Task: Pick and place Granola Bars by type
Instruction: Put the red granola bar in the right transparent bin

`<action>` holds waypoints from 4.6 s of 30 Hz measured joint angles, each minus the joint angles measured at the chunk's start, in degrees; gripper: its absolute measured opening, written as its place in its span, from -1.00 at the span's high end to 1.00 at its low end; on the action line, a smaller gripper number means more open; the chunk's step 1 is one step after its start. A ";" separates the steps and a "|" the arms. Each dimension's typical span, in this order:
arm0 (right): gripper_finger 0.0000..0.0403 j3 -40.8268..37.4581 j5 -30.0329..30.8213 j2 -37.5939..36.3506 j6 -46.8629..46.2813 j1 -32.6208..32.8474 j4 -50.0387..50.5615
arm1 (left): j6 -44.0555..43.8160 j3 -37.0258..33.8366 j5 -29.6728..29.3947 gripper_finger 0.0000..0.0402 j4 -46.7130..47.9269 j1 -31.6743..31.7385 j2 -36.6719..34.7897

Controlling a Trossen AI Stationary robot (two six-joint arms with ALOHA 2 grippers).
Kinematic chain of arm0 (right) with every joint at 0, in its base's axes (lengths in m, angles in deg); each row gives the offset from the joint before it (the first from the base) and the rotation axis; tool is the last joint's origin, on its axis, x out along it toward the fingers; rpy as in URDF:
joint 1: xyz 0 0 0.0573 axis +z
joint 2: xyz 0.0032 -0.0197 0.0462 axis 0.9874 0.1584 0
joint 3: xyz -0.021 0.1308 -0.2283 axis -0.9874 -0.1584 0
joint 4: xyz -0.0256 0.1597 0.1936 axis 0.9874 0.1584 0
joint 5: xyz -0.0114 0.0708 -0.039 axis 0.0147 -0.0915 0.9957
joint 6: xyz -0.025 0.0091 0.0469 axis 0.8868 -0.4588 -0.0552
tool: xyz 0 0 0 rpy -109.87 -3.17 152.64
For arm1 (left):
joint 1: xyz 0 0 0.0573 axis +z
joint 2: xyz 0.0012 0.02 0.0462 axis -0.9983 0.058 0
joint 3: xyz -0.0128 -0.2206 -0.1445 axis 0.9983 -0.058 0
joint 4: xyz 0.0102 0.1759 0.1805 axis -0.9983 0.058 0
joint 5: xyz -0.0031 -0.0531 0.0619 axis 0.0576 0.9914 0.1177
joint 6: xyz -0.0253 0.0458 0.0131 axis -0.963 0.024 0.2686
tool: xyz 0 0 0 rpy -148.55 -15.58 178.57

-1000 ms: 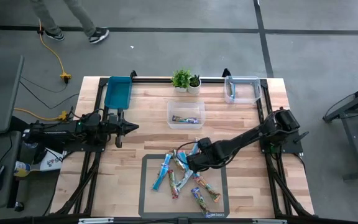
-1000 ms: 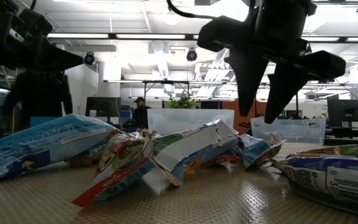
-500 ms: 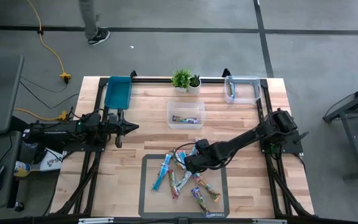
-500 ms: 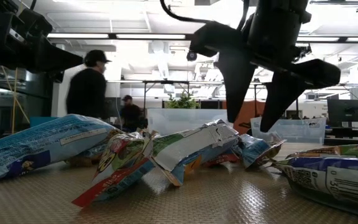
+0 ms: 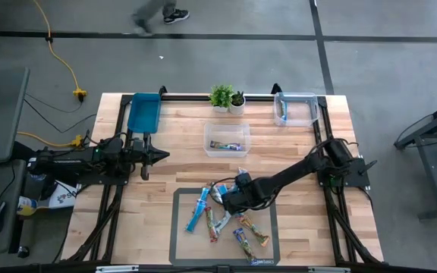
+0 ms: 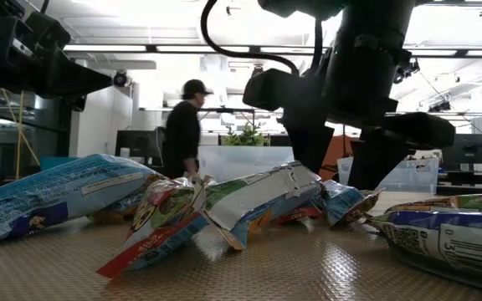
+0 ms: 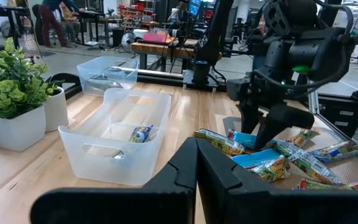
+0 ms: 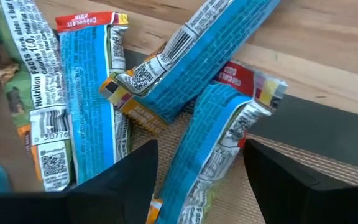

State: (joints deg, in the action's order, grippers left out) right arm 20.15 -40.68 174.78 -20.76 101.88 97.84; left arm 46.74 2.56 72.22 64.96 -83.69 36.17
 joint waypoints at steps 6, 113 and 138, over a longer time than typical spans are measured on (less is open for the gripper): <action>-0.03 0.00 -0.29 0.41 0.01 -0.48 -0.93 | 0.02 -0.01 0.00 0.99 0.00 -0.02 0.00; 0.81 -0.37 38.42 -36.57 55.54 -32.26 1.35 | 0.00 -0.02 0.00 0.99 0.00 -0.02 0.00; 0.81 -0.35 23.64 -30.12 59.47 -65.98 17.91 | 0.01 -0.02 -0.02 0.99 0.00 -0.02 0.00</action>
State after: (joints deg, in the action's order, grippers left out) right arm 19.80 -17.04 144.66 38.71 35.90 115.75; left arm 46.74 2.55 72.21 64.96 -83.71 36.17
